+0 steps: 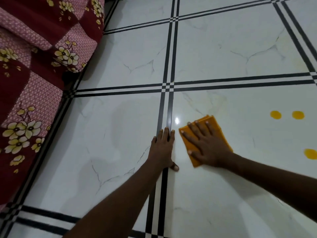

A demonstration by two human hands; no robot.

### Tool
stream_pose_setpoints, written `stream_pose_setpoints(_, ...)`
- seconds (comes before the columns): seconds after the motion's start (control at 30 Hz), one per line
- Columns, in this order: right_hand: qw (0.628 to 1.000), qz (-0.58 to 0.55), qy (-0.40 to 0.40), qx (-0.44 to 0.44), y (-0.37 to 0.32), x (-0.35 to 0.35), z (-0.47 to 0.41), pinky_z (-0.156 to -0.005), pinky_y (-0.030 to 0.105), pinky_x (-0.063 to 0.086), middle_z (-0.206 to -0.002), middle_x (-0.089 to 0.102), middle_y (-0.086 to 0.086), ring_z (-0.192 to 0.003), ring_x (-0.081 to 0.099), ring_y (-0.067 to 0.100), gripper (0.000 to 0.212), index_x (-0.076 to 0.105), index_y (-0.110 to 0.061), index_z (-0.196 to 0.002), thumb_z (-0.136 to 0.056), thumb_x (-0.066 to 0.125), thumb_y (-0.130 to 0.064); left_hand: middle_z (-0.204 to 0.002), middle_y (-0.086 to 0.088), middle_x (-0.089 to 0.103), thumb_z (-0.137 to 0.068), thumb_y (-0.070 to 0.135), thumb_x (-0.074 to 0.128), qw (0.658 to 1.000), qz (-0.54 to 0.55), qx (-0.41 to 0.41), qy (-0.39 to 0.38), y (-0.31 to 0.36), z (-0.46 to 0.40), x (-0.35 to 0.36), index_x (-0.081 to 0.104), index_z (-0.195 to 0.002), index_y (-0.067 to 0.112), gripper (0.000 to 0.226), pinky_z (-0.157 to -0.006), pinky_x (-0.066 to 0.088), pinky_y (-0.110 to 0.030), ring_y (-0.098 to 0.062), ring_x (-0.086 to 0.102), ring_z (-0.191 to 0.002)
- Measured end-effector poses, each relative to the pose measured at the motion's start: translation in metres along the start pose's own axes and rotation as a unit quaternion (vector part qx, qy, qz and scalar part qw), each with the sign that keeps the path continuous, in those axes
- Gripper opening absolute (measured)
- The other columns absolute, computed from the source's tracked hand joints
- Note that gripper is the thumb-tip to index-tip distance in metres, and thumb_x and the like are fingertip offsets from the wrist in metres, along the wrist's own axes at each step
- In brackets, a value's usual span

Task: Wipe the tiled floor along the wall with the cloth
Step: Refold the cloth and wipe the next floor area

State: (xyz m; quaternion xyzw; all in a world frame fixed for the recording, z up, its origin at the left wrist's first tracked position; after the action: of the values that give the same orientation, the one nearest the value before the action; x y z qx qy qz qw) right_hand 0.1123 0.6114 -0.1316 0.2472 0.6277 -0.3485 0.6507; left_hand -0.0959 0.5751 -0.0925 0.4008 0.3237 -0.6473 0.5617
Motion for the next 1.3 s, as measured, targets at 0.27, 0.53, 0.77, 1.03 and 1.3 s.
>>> stream_pose_setpoints(0.27, 0.980, -0.041, 0.035, 0.192, 0.052, -0.021, -0.050, -0.122, 0.063, 0.011, -0.169, 0.020, 0.016, -0.155, 0.018, 0.041, 0.080, 0.017, -0.030, -0.163, -0.094, 0.016, -0.069, -0.166, -0.013, -0.018, -0.058, 0.063, 0.085, 1.000, 0.003, -0.003, 0.008, -0.002, 0.000, 0.005, -0.016, -0.158, 0.018, 0.149, -0.125, 0.007, -0.049, -0.033, -0.014, -0.153)
stream_pose_setpoints(0.53, 0.983, -0.017, 0.046, 0.178, 0.079, -0.011, -0.037, -0.122, 0.060, 0.014, -0.168, 0.026, 0.014, -0.152, 0.026, 0.041, 0.075, 0.018, -0.034, -0.162, -0.095, 0.023, -0.066, -0.166, -0.014, -0.014, -0.058, 0.061, 0.087, 1.000, -0.001, -0.013, 0.021, 0.001, 0.005, 0.004, -0.015, -0.158, 0.017, 0.149, -0.124, 0.011, -0.051, -0.034, -0.009, -0.154)
stream_pose_setpoints(0.77, 0.964, -0.038, 0.074, 0.251, 0.024, 0.006, 0.040, -0.122, 0.065, 0.010, -0.168, 0.023, 0.018, -0.153, 0.022, 0.045, 0.080, 0.022, -0.027, -0.163, -0.092, 0.034, -0.060, -0.165, -0.014, -0.018, -0.058, 0.060, 0.087, 1.000, -0.004, -0.018, -0.002, 0.004, 0.000, -0.004, -0.018, -0.157, 0.016, 0.151, -0.124, 0.011, -0.053, -0.035, -0.010, -0.153)
stream_pose_setpoints(1.03, 0.904, -0.046, 0.091, 0.416, 0.154, -0.009, 0.062, -0.122, 0.062, 0.012, -0.166, 0.029, 0.015, -0.152, 0.025, 0.042, 0.080, 0.024, -0.028, -0.162, -0.091, 0.025, -0.066, -0.165, -0.018, -0.015, -0.058, 0.067, 0.084, 0.999, -0.004, -0.013, -0.045, 0.004, -0.006, -0.013, -0.015, -0.158, 0.011, 0.151, -0.124, 0.016, -0.047, -0.035, -0.007, -0.154)
stream_pose_setpoints(1.3, 0.962, -0.026, 0.069, 0.261, 0.125, -0.001, 0.078, -0.125, 0.059, 0.003, -0.172, 0.009, 0.007, -0.158, 0.008, 0.035, 0.074, 0.008, -0.035, -0.164, -0.097, 0.020, -0.066, -0.165, -0.017, -0.015, -0.056, 0.079, 0.075, 0.996, 0.008, 0.093, 0.012, 0.164, -0.054, -0.030, -0.008, -0.159, 0.012, 0.148, -0.123, 0.007, -0.054, -0.035, -0.011, -0.153)
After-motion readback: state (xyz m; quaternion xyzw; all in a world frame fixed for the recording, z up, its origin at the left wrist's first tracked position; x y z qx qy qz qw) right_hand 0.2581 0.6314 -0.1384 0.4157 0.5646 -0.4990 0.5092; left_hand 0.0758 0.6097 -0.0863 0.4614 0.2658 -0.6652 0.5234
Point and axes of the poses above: each hand's wrist, its own z-axis away from the middle knuckle, its own x-axis out of the palm, y = z × x, the point moved 2 cm from there along -z, towards the middle knuckle
